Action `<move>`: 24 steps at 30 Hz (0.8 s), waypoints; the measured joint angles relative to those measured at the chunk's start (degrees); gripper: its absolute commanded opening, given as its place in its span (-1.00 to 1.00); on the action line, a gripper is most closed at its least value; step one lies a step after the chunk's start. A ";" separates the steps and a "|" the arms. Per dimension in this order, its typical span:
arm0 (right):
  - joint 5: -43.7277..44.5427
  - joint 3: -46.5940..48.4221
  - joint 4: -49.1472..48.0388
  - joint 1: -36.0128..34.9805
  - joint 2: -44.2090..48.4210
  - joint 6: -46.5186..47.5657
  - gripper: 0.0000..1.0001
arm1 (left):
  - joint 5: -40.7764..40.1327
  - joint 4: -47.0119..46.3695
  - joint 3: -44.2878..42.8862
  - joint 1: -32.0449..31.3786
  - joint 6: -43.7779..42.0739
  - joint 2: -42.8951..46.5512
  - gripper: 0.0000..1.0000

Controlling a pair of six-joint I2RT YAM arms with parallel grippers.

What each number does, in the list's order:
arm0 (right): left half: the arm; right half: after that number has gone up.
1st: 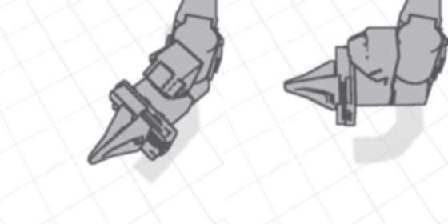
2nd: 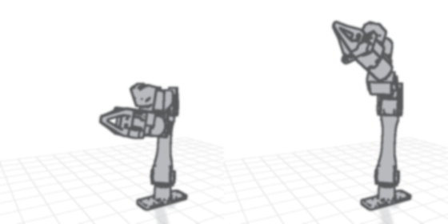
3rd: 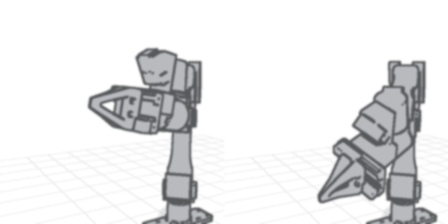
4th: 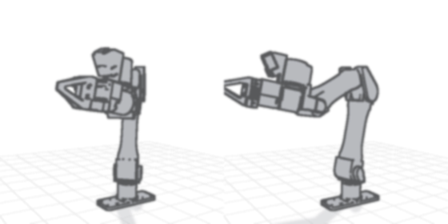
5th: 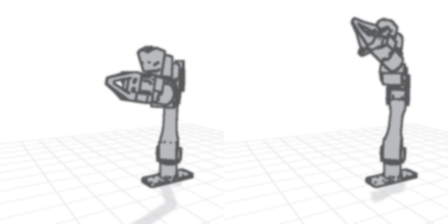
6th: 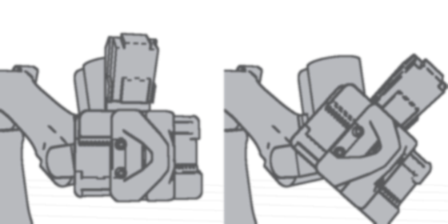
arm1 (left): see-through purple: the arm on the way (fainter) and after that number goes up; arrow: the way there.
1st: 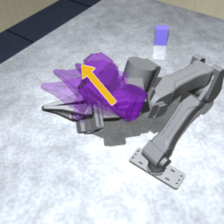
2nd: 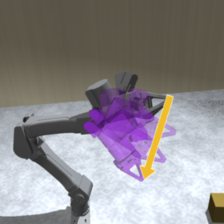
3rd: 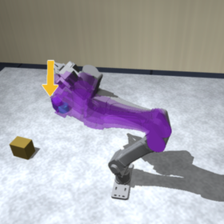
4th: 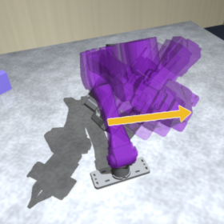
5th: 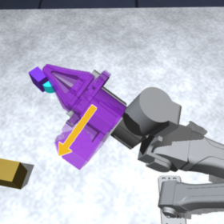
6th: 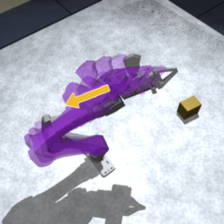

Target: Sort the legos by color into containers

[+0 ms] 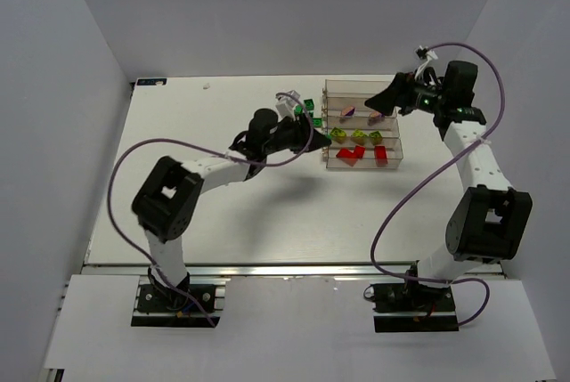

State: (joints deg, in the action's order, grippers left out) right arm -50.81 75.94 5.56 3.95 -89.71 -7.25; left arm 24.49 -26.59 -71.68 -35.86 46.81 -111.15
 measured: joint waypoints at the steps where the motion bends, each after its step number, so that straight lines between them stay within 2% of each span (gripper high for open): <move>1: 0.79 1.53 1.36 -0.39 -0.02 -1.38 0.73 | 1.22 -0.72 4.98 -0.04 -3.06 4.20 -1.00; 5: 3.50 3.45 6.05 -5.11 0.07 -3.52 0.72 | 2.56 -2.29 17.31 -0.57 -14.93 16.61 -1.00; 9: 5.55 2.12 10.69 -12.92 0.13 -4.24 0.48 | 1.44 -3.56 22.60 -1.14 -23.17 22.80 -1.00; 17: 5.60 0.39 16.81 -20.35 0.55 -5.49 0.40 | -3.45 -3.19 25.46 -2.67 -34.27 25.29 -1.00; 24: 5.46 -0.37 18.78 -23.82 0.87 -6.38 0.36 | -5.60 -2.21 26.86 -3.34 -38.36 25.86 -1.00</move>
State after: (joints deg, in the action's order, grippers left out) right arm -45.34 75.57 24.34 -19.88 -88.84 -13.63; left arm 18.90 -28.80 -44.82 -39.20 8.45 -85.30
